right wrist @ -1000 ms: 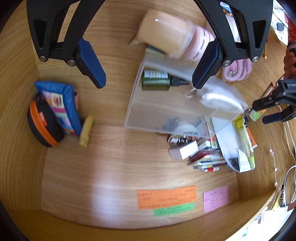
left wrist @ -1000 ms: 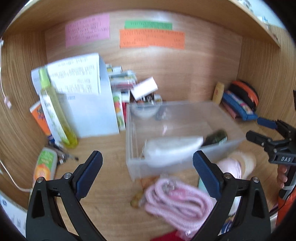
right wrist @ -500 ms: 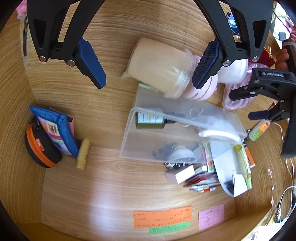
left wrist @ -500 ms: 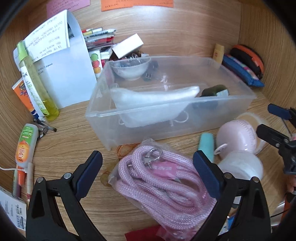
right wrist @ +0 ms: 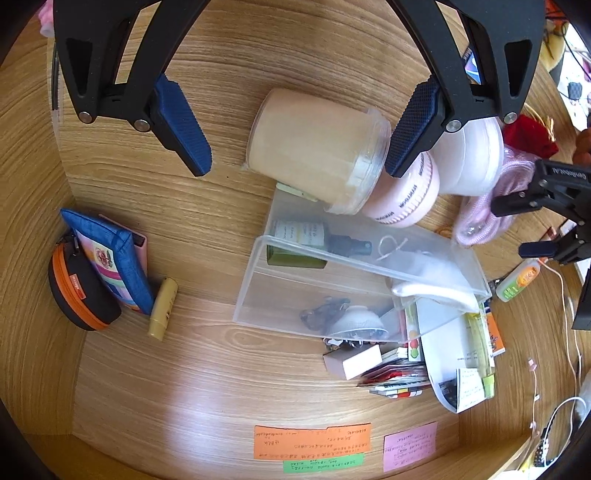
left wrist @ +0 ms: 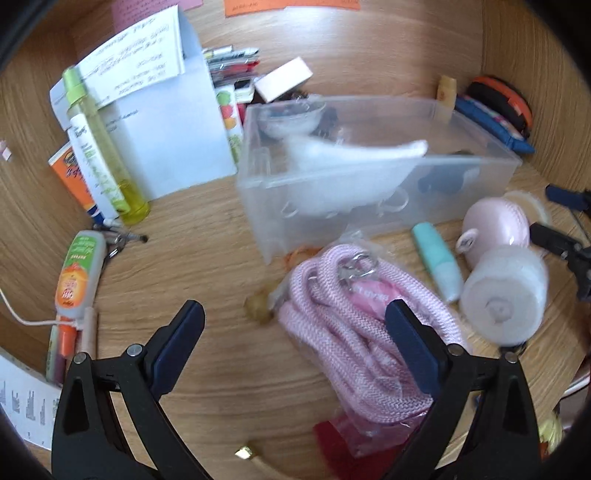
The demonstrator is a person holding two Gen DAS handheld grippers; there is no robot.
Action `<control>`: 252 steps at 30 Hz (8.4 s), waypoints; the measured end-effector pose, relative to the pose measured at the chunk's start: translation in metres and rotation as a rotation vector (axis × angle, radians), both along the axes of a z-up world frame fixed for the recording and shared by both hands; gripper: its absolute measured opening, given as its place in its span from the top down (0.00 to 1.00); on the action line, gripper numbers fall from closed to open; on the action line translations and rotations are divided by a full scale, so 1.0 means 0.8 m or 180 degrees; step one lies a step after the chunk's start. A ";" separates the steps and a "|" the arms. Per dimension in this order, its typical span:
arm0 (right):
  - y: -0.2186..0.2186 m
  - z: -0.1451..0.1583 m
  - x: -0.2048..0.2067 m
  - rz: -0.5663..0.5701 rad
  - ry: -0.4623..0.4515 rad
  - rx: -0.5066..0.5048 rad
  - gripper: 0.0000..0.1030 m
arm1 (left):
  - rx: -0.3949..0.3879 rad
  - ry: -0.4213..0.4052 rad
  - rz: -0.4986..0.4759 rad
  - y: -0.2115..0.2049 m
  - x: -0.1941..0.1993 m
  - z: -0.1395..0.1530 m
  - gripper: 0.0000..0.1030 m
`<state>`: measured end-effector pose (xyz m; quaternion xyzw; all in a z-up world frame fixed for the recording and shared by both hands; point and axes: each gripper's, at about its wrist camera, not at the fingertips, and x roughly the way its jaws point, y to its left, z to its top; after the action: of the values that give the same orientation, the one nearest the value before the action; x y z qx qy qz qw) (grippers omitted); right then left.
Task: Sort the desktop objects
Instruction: 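Move the right gripper to the cream jar and grasp it, then grasp the bagged pink rope with the left gripper while the right gripper lifts the cream jar, then put the pink rope in the box with the left gripper while the right places the jar, then withdraw both grippers from the box and move toward the red pouch and seashell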
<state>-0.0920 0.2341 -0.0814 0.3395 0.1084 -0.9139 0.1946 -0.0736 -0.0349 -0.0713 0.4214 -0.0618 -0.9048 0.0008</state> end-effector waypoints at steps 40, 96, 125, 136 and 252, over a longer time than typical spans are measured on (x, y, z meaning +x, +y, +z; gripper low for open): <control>0.017 -0.015 -0.004 0.0006 -0.0275 -0.0405 0.37 | 0.0791 -0.0702 0.0537 0.035 -0.036 -0.025 0.03; -0.012 0.118 -0.073 0.0083 0.0287 -0.0795 0.38 | 0.0641 0.0810 0.0158 -0.006 -0.054 0.115 0.39; -0.075 0.045 -0.142 0.0141 -0.0167 -0.0462 0.38 | 0.0655 0.0397 -0.0057 0.020 -0.140 0.048 0.39; -0.089 0.026 -0.140 0.0127 -0.0161 -0.0254 0.38 | 0.0599 0.0293 -0.0074 0.025 -0.146 0.031 0.39; 0.013 -0.037 -0.048 0.0033 -0.0400 0.0434 0.48 | 0.0341 -0.0080 -0.0343 0.029 0.093 -0.037 0.22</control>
<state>-0.1307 0.2443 -0.1111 0.4081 0.1597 -0.8802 0.1821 0.0008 -0.0114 -0.1010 0.4283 -0.0359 -0.9001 -0.0712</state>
